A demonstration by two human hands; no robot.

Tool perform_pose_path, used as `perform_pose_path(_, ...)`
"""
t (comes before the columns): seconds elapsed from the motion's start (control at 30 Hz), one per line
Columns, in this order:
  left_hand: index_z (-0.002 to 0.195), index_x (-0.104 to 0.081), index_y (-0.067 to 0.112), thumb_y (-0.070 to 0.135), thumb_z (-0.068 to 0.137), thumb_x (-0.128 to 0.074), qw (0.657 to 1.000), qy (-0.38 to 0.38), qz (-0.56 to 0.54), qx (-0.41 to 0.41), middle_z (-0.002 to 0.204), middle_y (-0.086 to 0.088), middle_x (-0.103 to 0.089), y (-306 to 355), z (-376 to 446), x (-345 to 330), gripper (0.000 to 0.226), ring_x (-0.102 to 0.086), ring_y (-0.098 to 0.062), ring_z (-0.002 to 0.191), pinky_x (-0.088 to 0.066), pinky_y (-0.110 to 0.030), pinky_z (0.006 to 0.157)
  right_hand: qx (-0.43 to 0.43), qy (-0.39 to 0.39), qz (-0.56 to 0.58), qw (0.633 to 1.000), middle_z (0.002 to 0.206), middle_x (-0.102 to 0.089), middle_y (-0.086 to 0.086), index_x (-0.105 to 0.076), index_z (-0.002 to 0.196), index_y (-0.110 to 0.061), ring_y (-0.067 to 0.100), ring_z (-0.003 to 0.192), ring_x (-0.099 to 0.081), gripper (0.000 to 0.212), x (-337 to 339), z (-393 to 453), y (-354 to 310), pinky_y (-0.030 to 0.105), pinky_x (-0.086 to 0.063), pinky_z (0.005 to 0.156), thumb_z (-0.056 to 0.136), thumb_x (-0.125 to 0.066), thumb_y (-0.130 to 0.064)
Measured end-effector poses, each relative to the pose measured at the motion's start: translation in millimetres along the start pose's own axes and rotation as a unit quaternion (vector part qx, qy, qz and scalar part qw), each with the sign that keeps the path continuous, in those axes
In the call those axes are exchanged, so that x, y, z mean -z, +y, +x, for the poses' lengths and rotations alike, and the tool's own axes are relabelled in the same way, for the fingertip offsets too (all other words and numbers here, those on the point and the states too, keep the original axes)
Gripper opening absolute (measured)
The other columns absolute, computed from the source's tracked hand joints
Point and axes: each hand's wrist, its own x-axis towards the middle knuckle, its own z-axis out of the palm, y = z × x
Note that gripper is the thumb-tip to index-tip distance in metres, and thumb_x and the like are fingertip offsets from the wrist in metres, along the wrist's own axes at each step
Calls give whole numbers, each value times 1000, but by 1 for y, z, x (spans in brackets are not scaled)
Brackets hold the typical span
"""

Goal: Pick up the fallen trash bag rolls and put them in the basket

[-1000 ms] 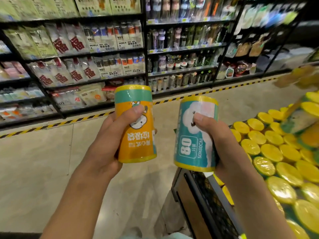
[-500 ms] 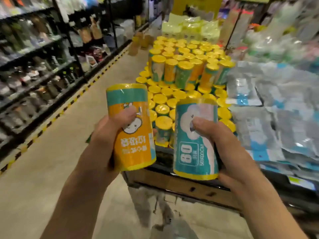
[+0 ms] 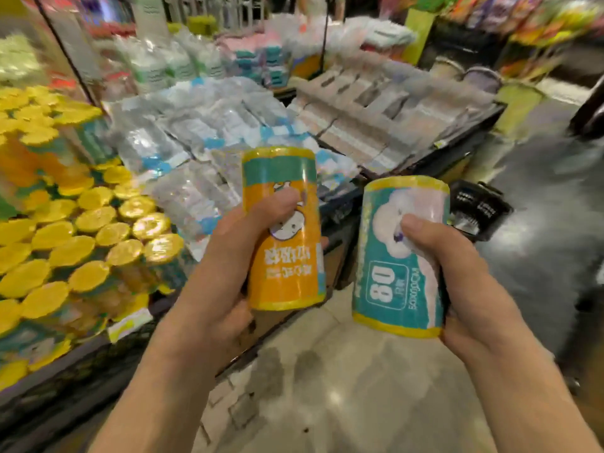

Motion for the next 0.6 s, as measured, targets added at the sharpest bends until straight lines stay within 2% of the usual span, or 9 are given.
perform_pose_path(0.07,83,-67,7,27,88,-64,999,-46,14,24,58,-4,-71,-16,15,-45,21,-70,-7,56,-59,-23,59,8,42,11,999,102,-78,15,-74,110,-16,28,83,-76,67,49,-9,-15,39,-62,64,49,-81,-42)
perform_pose_path(0.1,85,-67,7,25,85,-64,997,-54,0,48,62,-6,-71,-23,22,-73,18,-71,-12,58,-60,-27,57,10,61,20,998,103,-78,15,-74,111,-16,28,83,-77,69,74,-14,-22,38,-62,63,47,-83,-41)
perform_pose_path(0.17,86,-77,16,32,75,-70,991,-78,-49,95,80,-8,-74,-41,26,-128,20,-72,-24,73,-61,-44,71,19,100,29,994,106,-77,15,-73,115,-15,28,85,-77,80,120,-23,-33,37,-61,62,41,-91,-40)
perform_pose_path(0.27,94,-78,19,36,71,-73,985,-107,-61,117,93,-10,-75,-69,40,-182,29,-73,-31,86,-60,-47,78,41,165,42,984,108,-76,16,-70,120,-13,29,88,-76,96,183,-37,-47,37,-61,64,35,-95,-48)
perform_pose_path(0.37,105,-75,15,35,69,-79,978,-141,-49,148,99,-12,-74,-89,63,-241,41,-72,-32,89,-58,-46,79,51,224,49,972,105,-77,13,-72,114,-17,28,88,-77,67,240,-52,-59,38,-62,65,54,-85,-41)
perform_pose_path(0.43,91,-80,19,36,69,-73,973,-168,-42,155,96,-11,-74,-102,76,-281,29,-72,-29,85,-58,-47,78,52,262,61,962,103,-78,12,-73,110,-18,28,86,-77,54,272,-61,-66,39,-63,66,60,-81,-37)
perform_pose_path(0.5,84,-81,22,36,73,-63,969,-191,-30,151,94,-9,-75,-112,90,-317,26,-74,-28,82,-59,-46,74,67,297,69,950,102,-78,12,-73,111,-17,28,86,-77,57,302,-63,-72,40,-63,67,59,-81,-38)
perform_pose_path(0.6,103,-73,19,37,75,-60,959,-242,-3,151,97,-8,-75,-127,116,-364,36,-74,-28,84,-61,-43,65,92,330,74,937,105,-77,13,-71,117,-16,29,90,-76,64,338,-54,-82,43,-62,73,60,-77,-44)
